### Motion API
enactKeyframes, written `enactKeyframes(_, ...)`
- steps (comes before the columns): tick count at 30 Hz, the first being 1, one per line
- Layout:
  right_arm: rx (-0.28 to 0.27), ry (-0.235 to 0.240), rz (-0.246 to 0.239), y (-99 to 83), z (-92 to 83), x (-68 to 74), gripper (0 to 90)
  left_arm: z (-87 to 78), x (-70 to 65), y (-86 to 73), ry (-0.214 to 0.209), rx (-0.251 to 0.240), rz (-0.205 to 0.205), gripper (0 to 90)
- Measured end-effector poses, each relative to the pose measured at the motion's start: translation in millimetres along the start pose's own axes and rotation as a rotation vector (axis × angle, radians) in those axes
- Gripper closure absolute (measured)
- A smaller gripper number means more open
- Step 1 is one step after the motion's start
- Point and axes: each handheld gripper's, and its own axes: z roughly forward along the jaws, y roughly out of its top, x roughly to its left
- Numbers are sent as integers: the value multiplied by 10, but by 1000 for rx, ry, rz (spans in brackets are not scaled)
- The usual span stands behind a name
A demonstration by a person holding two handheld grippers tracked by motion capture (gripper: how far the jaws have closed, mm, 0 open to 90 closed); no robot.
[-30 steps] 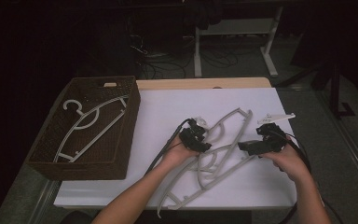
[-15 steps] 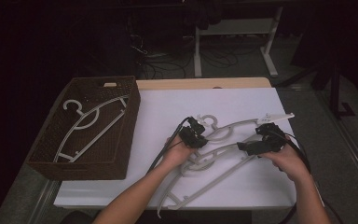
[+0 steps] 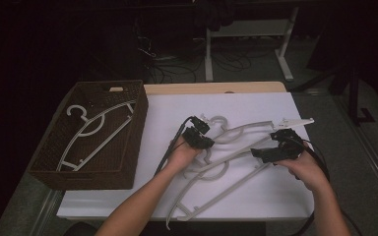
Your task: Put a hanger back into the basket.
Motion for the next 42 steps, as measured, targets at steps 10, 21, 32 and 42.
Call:
enactKeyframes(10,-25,1,10,16,-69,-37,0,-774,294,219,67,-89,-25,820)
enactKeyframes(21,-2,7,18,-8,-18,-61,0,-1675,624,273,153,-151,-21,820)
enactKeyframes(32,14,12,20,-18,16,-70,0,-2240,1170,-150,221,-160,-74,820)
enactKeyframes(42,29,15,20,-22,56,-55,0,-2705,1594,-704,315,-151,-143,820)
